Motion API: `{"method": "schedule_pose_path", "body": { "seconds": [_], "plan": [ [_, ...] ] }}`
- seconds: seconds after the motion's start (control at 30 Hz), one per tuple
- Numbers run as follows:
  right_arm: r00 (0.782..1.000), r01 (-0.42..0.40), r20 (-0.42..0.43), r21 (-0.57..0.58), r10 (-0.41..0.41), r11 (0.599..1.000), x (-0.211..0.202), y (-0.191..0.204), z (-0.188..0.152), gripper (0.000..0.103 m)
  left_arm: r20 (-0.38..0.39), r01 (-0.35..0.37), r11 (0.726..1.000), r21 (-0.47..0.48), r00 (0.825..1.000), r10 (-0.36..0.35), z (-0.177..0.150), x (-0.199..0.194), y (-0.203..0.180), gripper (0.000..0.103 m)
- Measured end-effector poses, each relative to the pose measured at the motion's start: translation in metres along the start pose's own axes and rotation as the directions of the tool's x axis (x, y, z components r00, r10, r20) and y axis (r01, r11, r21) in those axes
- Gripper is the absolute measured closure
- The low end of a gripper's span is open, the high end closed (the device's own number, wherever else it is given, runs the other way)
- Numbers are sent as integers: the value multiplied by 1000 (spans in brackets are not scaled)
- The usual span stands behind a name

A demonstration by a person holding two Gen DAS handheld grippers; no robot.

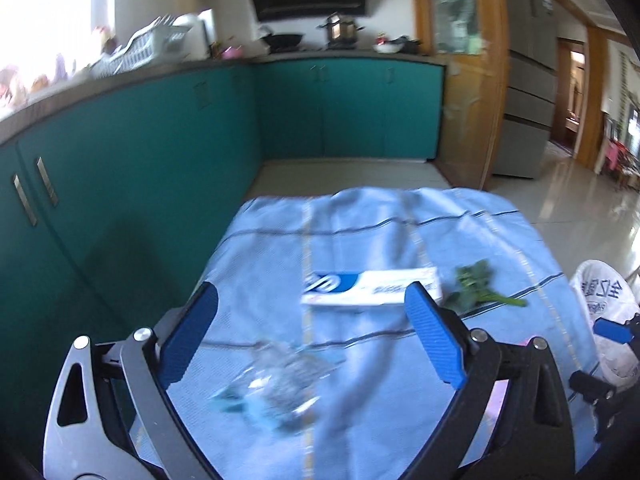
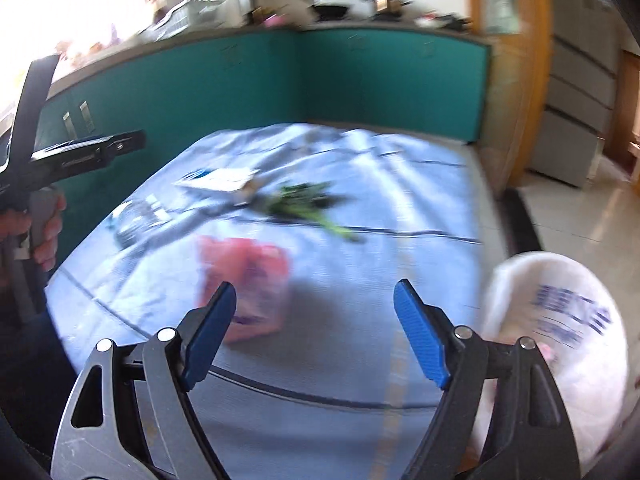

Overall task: Collect trash
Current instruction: 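Grasp the pink bag with blue logo with the right tool while the left tool moves over the clear wrapper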

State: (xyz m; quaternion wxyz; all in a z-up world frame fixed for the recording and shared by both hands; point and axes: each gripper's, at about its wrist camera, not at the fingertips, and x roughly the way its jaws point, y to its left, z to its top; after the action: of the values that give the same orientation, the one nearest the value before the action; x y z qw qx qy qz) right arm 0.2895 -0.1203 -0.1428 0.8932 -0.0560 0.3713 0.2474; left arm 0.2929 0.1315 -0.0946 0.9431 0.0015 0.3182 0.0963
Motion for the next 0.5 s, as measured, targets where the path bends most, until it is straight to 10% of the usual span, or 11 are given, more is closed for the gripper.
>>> {"method": "schedule_pose_path", "body": {
  "seconds": [0.5],
  "plan": [
    [996, -4, -85, -33, 1, 999, 59, 35, 2, 23, -165, 1, 998, 59, 986, 9, -44, 38, 12, 9]
  ]
}}
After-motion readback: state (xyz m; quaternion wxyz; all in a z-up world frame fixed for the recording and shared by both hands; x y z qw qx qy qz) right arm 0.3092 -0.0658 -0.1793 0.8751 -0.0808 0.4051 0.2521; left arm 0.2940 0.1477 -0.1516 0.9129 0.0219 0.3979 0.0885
